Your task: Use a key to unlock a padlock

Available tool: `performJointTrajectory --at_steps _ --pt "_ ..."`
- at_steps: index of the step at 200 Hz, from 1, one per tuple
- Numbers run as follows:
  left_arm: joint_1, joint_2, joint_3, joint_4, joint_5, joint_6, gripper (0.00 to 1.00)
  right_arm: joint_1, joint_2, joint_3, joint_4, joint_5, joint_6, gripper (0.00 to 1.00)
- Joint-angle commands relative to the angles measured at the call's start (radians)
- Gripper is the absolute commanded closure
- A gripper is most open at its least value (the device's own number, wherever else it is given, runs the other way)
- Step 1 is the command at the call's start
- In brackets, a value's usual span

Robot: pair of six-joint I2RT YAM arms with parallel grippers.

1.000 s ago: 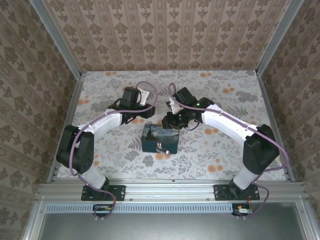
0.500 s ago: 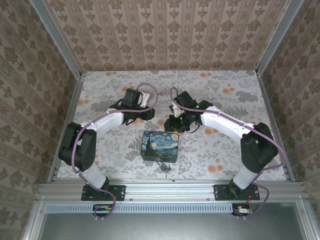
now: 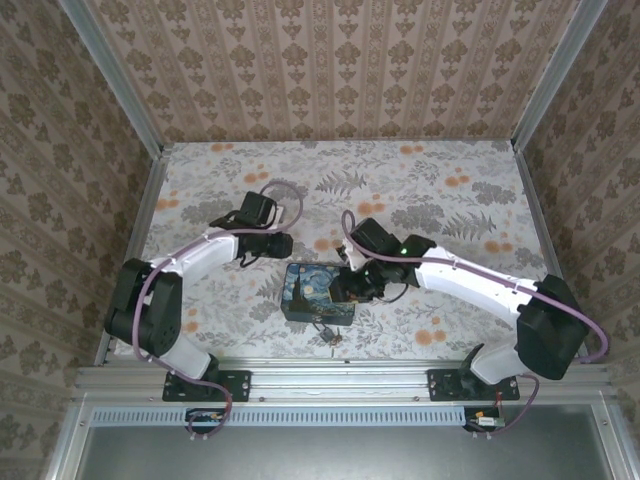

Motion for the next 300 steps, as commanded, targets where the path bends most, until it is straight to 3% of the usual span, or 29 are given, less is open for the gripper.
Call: performJointTrajectory --at_steps 1,28,56,90,149,198,243,268,300 --pt "0.001 -0.055 -0.002 -0.085 0.008 -0.051 0.58 0.048 -0.020 -0.024 0.022 -0.039 0.052 0.74" --pt "0.001 -0.044 -0.007 -0.103 -0.002 -0.074 0.58 0.114 0.034 -0.022 0.016 0.010 0.037 0.73" --pt "0.059 -0.026 -0.004 -0.082 0.026 -0.100 0.58 0.145 0.082 -0.034 0.035 0.054 0.024 0.73" --pt "0.054 -0.003 0.017 -0.079 0.058 -0.097 0.58 0.155 0.146 -0.002 -0.011 0.207 -0.008 0.75" --pt "0.024 0.051 0.061 -0.055 0.088 -0.089 0.58 0.013 0.254 0.092 0.073 0.287 -0.154 0.73" --pt "0.019 0.089 0.132 -0.055 0.051 -0.080 0.59 -0.064 0.290 0.149 0.072 0.215 -0.280 0.63" --pt "0.015 0.137 0.217 -0.069 0.022 -0.055 0.59 0.006 0.133 -0.104 0.275 0.227 -0.127 0.53" --pt "0.014 0.153 0.255 -0.070 0.010 -0.050 0.59 0.067 0.139 -0.180 0.375 0.291 -0.015 0.47" --pt "-0.015 0.172 0.277 -0.069 0.033 -0.049 0.60 0.070 0.186 -0.214 0.519 0.290 0.025 0.47"
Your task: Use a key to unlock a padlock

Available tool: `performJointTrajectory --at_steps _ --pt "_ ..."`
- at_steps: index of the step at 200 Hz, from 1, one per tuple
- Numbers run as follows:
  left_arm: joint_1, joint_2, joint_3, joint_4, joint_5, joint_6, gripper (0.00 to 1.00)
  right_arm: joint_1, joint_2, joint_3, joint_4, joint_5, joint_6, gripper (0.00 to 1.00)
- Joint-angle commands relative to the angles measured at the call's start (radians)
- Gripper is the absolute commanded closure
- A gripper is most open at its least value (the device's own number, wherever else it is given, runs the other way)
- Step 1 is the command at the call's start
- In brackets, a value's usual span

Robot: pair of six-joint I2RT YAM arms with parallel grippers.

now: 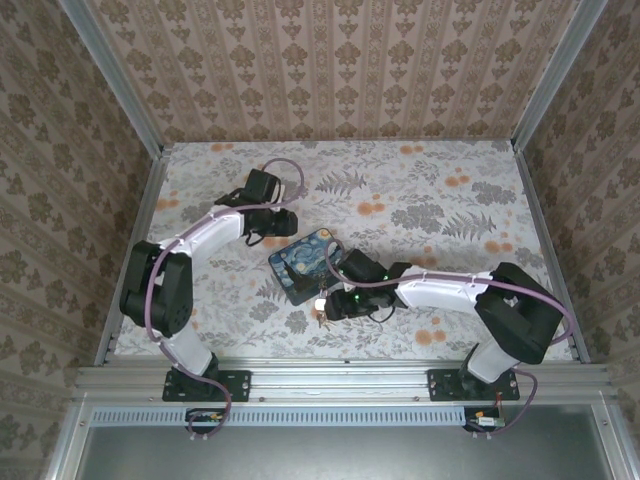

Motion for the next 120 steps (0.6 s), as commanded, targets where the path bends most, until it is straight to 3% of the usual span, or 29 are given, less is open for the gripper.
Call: performJointTrajectory --at_steps 1,51,120 --pt "-0.034 0.018 0.034 -0.021 0.008 0.019 0.60 -0.005 0.037 -0.009 0.158 0.042 0.071 0.46" --pt "-0.037 0.029 0.024 -0.018 0.082 0.027 0.60 -0.002 0.094 -0.031 0.278 0.020 0.077 0.47" --pt "-0.036 0.038 0.010 -0.047 0.058 0.043 0.60 0.021 0.156 -0.065 0.324 0.018 0.115 0.54"
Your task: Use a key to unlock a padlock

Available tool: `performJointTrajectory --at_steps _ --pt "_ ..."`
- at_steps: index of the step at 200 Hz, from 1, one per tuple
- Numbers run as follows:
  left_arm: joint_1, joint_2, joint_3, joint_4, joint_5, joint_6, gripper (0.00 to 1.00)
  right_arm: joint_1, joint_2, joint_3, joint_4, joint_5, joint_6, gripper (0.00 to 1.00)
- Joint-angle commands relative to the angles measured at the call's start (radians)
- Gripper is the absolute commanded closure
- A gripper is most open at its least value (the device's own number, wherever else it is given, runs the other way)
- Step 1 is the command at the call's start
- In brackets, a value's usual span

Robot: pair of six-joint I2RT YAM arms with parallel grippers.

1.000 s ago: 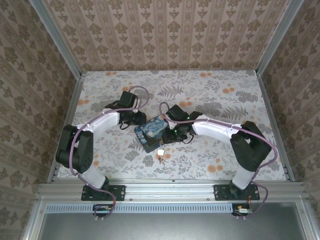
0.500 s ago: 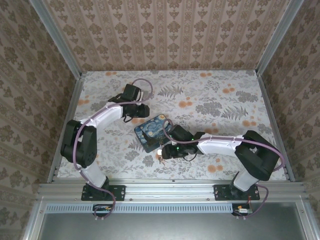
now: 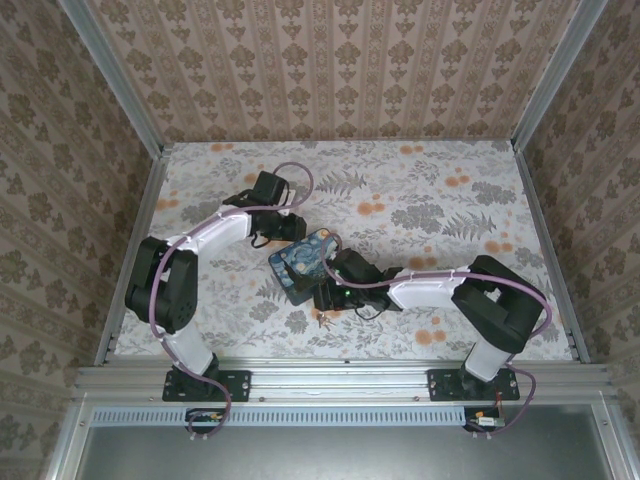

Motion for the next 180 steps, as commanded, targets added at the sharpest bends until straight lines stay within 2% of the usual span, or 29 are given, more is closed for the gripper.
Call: performJointTrajectory --at_steps 1,44,83,153,180 --pt "0.002 0.009 0.001 -0.027 0.001 0.017 0.60 0.010 0.050 -0.035 0.002 -0.017 0.041 0.54" --pt "0.019 0.004 0.000 -0.021 0.015 0.012 0.60 0.018 -0.026 -0.088 0.008 -0.043 0.030 0.49" --pt "0.024 -0.005 -0.004 -0.013 0.015 0.011 0.60 0.028 -0.124 -0.161 -0.005 -0.015 0.025 0.48" --pt "0.008 0.007 -0.008 -0.011 0.015 0.007 0.61 0.026 -0.024 -0.125 0.067 0.018 0.031 0.49" --pt "0.009 0.009 -0.011 -0.006 0.017 0.006 0.61 0.027 -0.003 -0.122 0.097 0.013 0.033 0.53"
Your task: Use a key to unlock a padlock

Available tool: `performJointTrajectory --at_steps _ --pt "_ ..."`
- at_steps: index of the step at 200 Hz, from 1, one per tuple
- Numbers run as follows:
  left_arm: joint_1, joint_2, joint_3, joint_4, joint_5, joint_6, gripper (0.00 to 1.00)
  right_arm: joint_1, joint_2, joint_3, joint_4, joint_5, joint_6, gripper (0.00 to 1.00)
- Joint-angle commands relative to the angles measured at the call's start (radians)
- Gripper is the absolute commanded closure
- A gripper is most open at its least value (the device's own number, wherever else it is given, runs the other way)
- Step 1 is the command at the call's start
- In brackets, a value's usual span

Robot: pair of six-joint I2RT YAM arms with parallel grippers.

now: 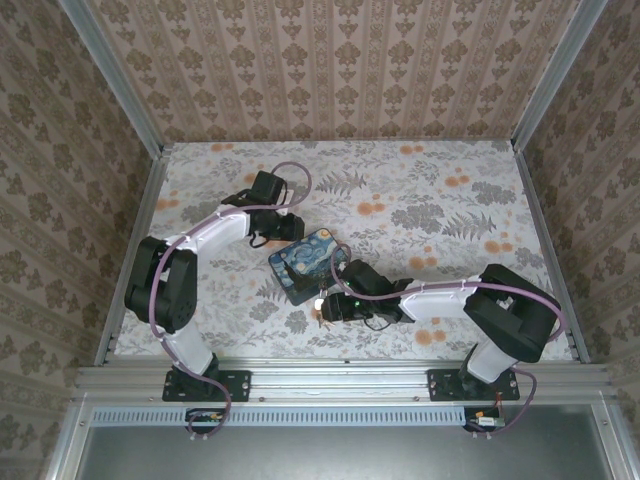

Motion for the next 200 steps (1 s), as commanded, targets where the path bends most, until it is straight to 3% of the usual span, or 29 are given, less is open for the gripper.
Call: performJointTrajectory --at_steps 1,132,169,200 --pt "-0.004 0.009 -0.010 0.000 0.012 0.005 0.61 0.007 0.084 0.008 0.049 0.017 0.007 0.53" --pt "0.007 0.019 -0.075 0.024 0.056 -0.006 0.63 0.027 0.176 0.067 0.237 0.065 -0.030 0.52" --pt "0.005 0.008 -0.118 0.025 0.069 -0.027 0.64 0.024 0.149 0.002 0.405 0.127 -0.052 0.51" --pt "0.002 -0.020 -0.136 -0.006 0.051 -0.031 0.65 0.020 0.138 -0.041 0.542 0.112 -0.060 0.63"
